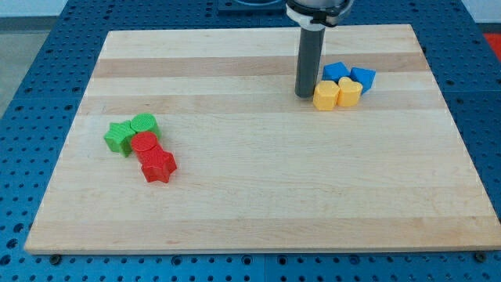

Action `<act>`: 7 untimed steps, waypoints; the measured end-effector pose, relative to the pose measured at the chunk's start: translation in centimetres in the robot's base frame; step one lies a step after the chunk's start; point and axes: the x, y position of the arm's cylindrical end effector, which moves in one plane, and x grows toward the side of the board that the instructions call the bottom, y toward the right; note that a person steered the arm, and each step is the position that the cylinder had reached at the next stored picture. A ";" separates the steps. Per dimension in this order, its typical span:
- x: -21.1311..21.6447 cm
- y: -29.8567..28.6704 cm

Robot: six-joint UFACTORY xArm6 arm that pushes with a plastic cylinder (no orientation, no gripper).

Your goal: Move the arm towards the top center of the board

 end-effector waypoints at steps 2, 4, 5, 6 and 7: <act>4.9 -1.1; 3.8 -0.1; 3.7 -0.1; 3.7 0.8; 3.3 1.6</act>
